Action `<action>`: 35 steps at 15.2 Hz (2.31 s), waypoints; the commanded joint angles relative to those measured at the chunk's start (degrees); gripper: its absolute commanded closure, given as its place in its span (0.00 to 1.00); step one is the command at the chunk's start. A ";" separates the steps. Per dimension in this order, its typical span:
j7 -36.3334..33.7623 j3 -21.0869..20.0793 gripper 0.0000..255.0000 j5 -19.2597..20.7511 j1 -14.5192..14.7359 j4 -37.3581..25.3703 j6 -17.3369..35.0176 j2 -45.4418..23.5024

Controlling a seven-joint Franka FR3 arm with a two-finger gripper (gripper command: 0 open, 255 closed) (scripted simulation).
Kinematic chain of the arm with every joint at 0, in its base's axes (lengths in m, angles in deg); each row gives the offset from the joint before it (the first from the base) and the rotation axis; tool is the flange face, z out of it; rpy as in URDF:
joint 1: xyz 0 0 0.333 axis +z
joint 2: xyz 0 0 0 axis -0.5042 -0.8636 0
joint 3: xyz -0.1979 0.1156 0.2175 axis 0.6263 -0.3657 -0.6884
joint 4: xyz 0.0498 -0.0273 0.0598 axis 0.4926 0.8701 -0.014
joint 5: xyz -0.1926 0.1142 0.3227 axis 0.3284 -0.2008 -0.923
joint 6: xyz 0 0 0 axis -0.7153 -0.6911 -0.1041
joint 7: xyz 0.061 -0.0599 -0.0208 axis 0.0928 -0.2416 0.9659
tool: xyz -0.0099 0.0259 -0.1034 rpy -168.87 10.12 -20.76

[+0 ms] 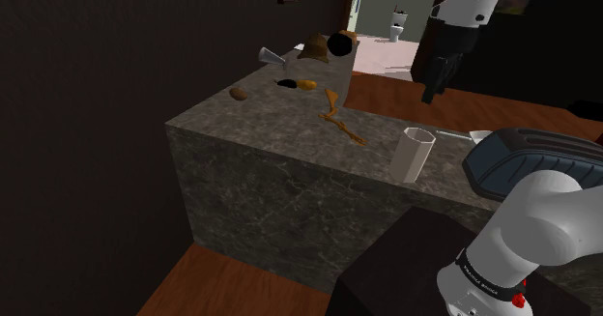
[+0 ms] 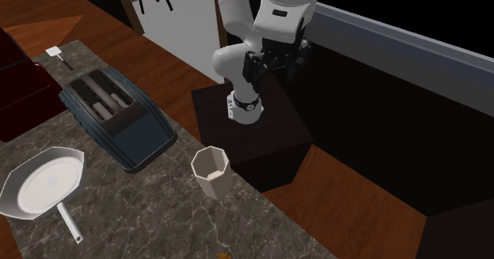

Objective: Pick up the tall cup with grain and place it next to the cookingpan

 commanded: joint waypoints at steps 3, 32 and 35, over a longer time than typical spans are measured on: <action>1.61 1.79 0.00 1.09 -0.52 3.01 3.23 0.00; 15.40 19.90 0.00 8.74 -4.57 20.87 40.22 -17.14; 15.40 19.89 0.00 8.74 -4.57 20.86 40.20 -17.14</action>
